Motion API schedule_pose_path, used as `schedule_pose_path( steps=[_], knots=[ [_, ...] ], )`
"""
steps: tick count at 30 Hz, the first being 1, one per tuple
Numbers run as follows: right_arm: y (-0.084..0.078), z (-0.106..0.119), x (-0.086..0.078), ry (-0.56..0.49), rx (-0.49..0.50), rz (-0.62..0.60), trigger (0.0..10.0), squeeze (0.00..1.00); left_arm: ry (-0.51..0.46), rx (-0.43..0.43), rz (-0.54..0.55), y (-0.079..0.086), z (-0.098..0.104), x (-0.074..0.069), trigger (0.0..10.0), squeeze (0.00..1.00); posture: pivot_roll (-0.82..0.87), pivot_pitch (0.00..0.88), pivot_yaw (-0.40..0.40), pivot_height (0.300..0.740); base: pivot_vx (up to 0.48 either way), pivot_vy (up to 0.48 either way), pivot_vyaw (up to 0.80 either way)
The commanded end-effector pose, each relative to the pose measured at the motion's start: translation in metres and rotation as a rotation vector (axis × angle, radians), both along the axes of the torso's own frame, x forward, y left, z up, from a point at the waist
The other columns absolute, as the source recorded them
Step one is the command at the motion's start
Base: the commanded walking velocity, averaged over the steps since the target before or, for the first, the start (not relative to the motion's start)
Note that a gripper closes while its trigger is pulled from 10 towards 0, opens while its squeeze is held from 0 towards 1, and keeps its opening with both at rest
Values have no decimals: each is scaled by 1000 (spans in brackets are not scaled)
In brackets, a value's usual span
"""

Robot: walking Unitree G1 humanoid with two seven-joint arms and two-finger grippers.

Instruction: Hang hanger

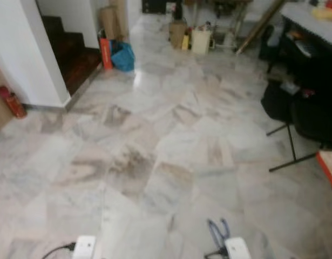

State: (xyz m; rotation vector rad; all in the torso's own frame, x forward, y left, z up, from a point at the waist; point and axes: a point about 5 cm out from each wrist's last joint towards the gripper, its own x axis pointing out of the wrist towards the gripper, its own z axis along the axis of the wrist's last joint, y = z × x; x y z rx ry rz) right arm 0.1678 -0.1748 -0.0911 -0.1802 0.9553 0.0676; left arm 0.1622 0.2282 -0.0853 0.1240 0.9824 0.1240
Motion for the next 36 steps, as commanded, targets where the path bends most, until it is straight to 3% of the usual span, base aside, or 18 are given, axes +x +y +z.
schedule_pose_path(
  steps=[1,28,36],
  knots=[
    [-13,-3,-10,28,-23,-42,10000,0,-2,-11,-11,-7,0,4,10000,0,0,0,-24,740,431,0,0],
    [-14,0,-4,11,-36,-51,10000,0,8,-10,-46,-11,-1,5,10000,0,-1,0,-20,740,429,0,0],
    [-13,-1,-5,30,-43,-42,10000,0,17,-18,-59,-13,-1,5,10000,0,8,0,-24,740,68,0,-295]
  ],
)
